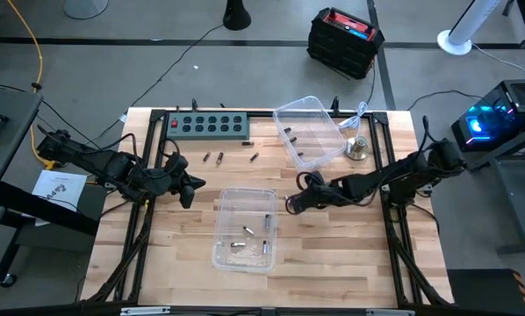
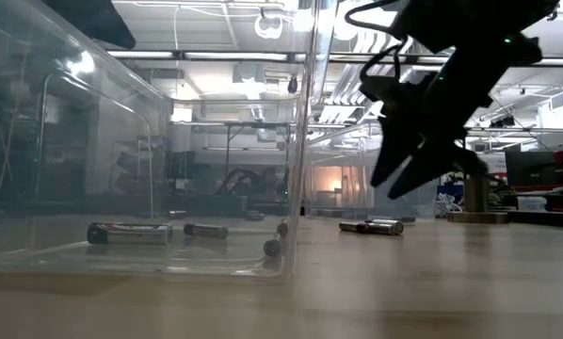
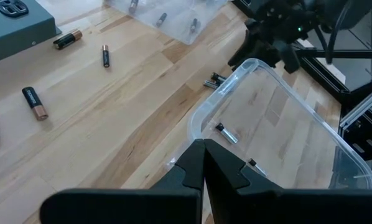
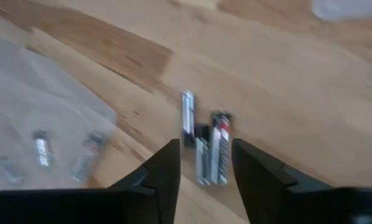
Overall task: Sort batteries
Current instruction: Put the silver battery into the left transparent bin
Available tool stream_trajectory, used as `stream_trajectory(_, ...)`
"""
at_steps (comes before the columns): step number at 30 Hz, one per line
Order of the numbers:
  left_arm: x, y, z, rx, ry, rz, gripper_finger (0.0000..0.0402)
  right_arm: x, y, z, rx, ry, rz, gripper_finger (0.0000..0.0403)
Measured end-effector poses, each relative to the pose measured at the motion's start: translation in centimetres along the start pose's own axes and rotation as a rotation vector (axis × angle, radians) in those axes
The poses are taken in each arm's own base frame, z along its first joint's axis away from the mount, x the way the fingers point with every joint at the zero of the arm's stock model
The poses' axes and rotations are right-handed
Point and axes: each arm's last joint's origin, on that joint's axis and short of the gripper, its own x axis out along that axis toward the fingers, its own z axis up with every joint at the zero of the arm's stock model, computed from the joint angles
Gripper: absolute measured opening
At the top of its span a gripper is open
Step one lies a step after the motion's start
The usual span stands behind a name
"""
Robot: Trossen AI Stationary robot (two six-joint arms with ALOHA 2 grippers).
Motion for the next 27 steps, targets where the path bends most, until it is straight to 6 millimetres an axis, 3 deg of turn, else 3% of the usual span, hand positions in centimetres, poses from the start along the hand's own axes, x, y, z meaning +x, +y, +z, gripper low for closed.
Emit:
stream_trajectory(6, 0.0, 0.0, 0.0, 0.000, -0.003, 0.002, 0.0000, 0.2, 0.0, 0.8, -0.037, -0.001, 0.000, 0.0134)
stream_trajectory(16, 0.0, 0.0, 0.0, 0.001, -0.010, 0.007, 0.0000, 3.0, -0.8, -0.5, -0.048, 0.084, -0.070, 0.0117)
stream_trajectory(27, 0.0, 0.0, 0.0, 0.001, -0.015, 0.011, 0.0000, 2.8, -1.8, -0.8, -0.033, 0.114, -0.195, 0.0116)
